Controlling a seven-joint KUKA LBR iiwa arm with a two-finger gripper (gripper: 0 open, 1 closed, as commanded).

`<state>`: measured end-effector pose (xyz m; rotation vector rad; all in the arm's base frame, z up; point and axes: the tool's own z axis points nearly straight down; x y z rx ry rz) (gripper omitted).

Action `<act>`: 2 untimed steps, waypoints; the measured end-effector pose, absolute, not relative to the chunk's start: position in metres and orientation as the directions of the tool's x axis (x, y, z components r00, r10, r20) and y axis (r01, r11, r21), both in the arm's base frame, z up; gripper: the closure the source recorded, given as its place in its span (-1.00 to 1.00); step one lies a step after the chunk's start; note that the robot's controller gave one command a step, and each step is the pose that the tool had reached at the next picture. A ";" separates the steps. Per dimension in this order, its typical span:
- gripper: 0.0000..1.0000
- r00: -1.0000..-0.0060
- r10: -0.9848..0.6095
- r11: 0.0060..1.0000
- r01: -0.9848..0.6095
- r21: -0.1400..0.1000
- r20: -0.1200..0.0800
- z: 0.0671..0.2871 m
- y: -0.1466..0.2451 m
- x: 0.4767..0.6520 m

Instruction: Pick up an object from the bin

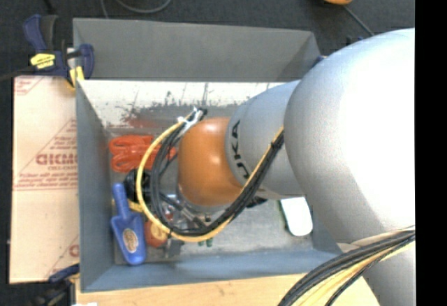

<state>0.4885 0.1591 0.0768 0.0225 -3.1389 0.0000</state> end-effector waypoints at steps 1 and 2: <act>1.00 -1.000 -0.019 1.000 -0.019 -0.002 0.008 0.135 0.159 0.495; 1.00 -0.999 -0.039 0.999 -0.039 -0.001 0.001 0.246 0.121 0.508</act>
Offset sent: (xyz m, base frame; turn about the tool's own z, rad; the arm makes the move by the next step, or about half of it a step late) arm 0.0187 -0.0369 0.1698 -0.0240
